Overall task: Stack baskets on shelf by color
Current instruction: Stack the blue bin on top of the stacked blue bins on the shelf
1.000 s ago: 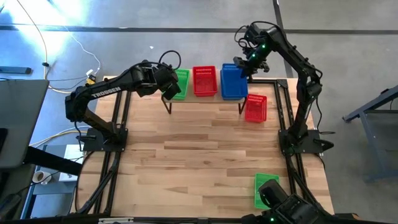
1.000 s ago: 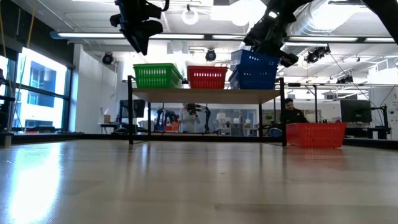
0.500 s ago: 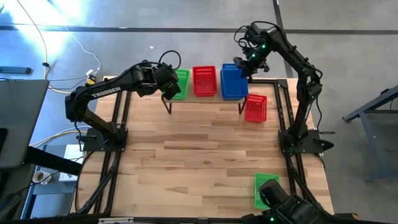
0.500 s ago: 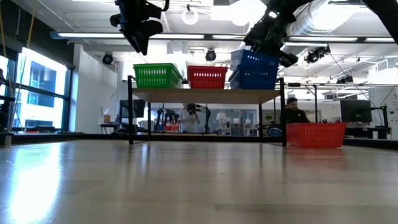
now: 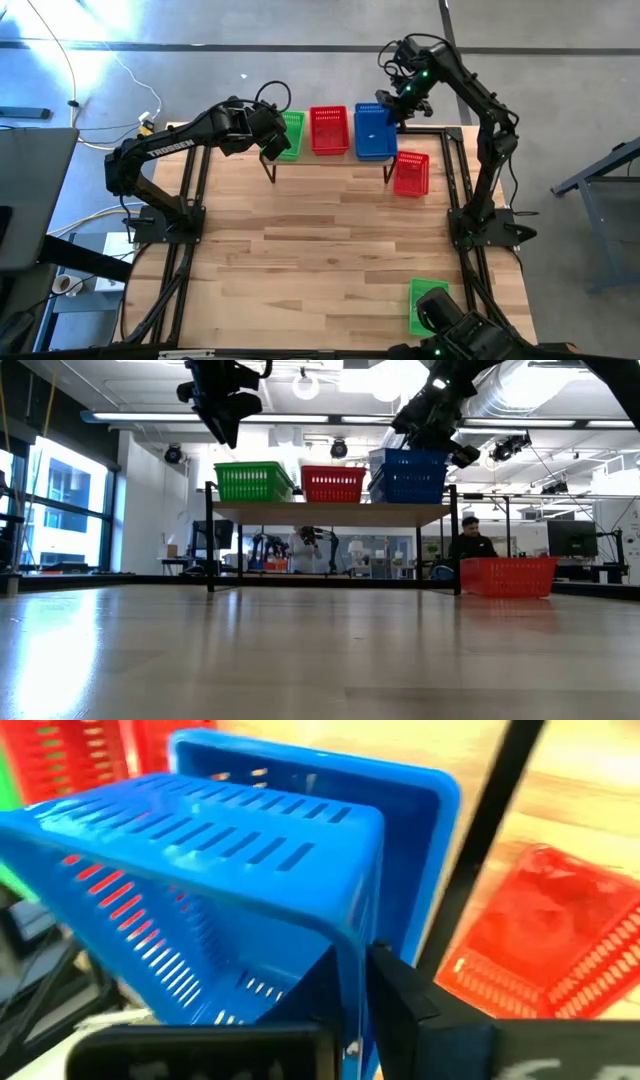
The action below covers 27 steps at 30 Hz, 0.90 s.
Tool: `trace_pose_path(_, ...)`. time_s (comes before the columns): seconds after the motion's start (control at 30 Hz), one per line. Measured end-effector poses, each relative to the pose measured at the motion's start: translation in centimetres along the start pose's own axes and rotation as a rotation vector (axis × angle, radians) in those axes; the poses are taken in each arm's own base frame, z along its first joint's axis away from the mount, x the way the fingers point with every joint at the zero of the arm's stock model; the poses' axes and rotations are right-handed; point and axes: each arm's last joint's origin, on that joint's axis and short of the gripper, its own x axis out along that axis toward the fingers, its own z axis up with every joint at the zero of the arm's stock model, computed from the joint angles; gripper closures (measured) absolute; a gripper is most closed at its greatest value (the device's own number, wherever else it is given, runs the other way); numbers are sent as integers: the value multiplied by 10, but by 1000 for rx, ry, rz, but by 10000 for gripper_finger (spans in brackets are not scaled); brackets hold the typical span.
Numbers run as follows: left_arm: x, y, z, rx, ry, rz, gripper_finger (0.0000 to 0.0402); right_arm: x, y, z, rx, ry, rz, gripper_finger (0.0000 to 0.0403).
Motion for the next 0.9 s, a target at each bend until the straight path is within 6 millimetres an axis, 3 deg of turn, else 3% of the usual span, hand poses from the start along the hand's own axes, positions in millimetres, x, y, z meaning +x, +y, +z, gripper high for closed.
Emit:
trace_pose_path(0.3,0,0,0,0,0,0,245,0,0,0,-16,2,6,392)
trace_pose_path(0.67,0,0,0,13,0,0,245,-1,-2,1,-24,1,12,297)
trace_pose_path(0.9,0,0,0,33,-1,-1,245,-16,0,-1,-32,-72,-27,300)
